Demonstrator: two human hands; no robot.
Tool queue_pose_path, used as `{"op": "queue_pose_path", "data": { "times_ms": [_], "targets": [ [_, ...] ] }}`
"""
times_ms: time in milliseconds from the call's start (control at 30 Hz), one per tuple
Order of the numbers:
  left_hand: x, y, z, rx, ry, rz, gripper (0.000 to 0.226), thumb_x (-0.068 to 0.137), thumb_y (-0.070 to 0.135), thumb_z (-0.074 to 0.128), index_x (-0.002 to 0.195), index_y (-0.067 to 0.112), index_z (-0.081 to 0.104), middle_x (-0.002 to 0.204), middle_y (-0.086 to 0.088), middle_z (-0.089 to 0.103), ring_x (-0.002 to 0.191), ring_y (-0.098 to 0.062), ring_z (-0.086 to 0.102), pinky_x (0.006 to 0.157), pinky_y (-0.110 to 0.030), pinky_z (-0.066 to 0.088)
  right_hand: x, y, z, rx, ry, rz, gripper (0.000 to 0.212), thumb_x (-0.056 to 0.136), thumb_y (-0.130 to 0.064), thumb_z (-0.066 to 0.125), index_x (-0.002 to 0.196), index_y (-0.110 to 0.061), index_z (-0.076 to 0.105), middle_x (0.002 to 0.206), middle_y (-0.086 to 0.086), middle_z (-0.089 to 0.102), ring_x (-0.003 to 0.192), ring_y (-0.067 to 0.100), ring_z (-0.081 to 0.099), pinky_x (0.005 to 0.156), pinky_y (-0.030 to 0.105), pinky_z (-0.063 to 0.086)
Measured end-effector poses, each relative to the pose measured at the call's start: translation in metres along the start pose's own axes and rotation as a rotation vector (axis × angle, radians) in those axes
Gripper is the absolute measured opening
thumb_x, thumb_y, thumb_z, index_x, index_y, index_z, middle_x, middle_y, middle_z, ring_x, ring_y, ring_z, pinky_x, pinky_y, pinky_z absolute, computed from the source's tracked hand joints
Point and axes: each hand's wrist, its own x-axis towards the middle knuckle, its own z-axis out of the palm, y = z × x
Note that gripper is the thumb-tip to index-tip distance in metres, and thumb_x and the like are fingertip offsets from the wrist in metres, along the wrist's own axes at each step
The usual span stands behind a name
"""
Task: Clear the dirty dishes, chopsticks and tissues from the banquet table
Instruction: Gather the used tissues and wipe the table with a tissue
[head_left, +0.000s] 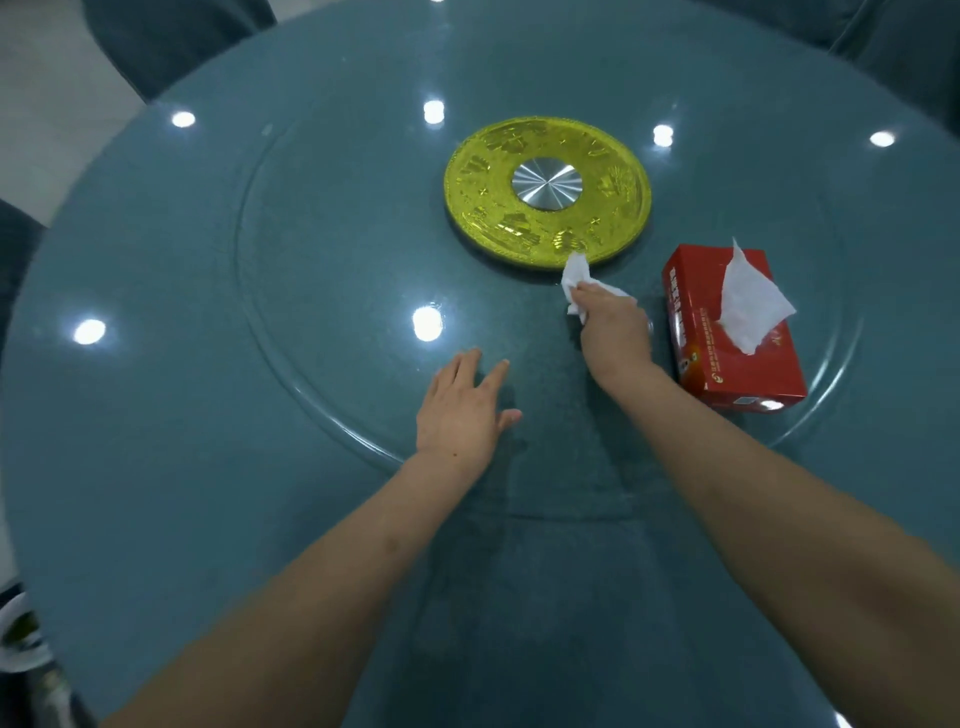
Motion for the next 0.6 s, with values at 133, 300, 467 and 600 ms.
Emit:
{"op": "queue_pose_path", "data": {
  "times_ms": [133, 300, 467, 600],
  "targets": [
    [0.003, -0.006, 0.003, -0.008, 0.025, 0.003, 0.073, 0.098, 0.052, 0.057, 0.156, 0.016, 0.031, 0.166, -0.007, 0.022, 0.153, -0.025, 0.018, 0.126, -0.035, 0.013, 0.032, -0.023, 0.007, -0.040, -0.044, -0.008, 0.052, 0.098, 0.005, 0.044, 0.145, -0.013, 0.057, 0.155, 0.006, 0.049, 0.144, 0.029, 0.042, 0.118, 0.038, 0.030],
    [0.004, -0.013, -0.001, -0.021, 0.025, 0.005, 0.077, 0.097, 0.052, 0.058, 0.155, 0.011, 0.029, 0.166, -0.005, 0.022, 0.154, -0.021, 0.018, 0.125, -0.031, 0.009, 0.000, -0.029, 0.028, 0.100, 0.066, -0.171, 0.048, 0.086, 0.014, 0.053, 0.125, -0.007, 0.073, 0.133, 0.012, 0.068, 0.123, 0.030, 0.065, 0.107, 0.028, 0.042],
    [0.004, -0.020, -0.005, -0.042, 0.020, -0.003, 0.082, 0.096, 0.051, 0.061, 0.158, 0.010, 0.026, 0.167, -0.004, 0.022, 0.154, -0.019, 0.017, 0.127, -0.031, 0.010, -0.064, -0.026, 0.034, 0.061, 0.053, -0.376, 0.049, 0.079, 0.014, 0.063, 0.117, -0.012, 0.077, 0.126, 0.005, 0.072, 0.111, 0.026, 0.071, 0.091, 0.047, 0.060],
    [0.005, -0.024, -0.006, -0.030, 0.018, 0.007, 0.080, 0.097, 0.051, 0.060, 0.157, 0.010, 0.027, 0.167, -0.004, 0.020, 0.155, -0.020, 0.017, 0.127, -0.032, 0.010, -0.070, -0.021, 0.030, 0.039, 0.021, -0.393, 0.053, 0.076, 0.018, 0.063, 0.119, -0.011, 0.076, 0.128, 0.005, 0.071, 0.115, 0.024, 0.070, 0.094, 0.044, 0.059]
  ]
}}
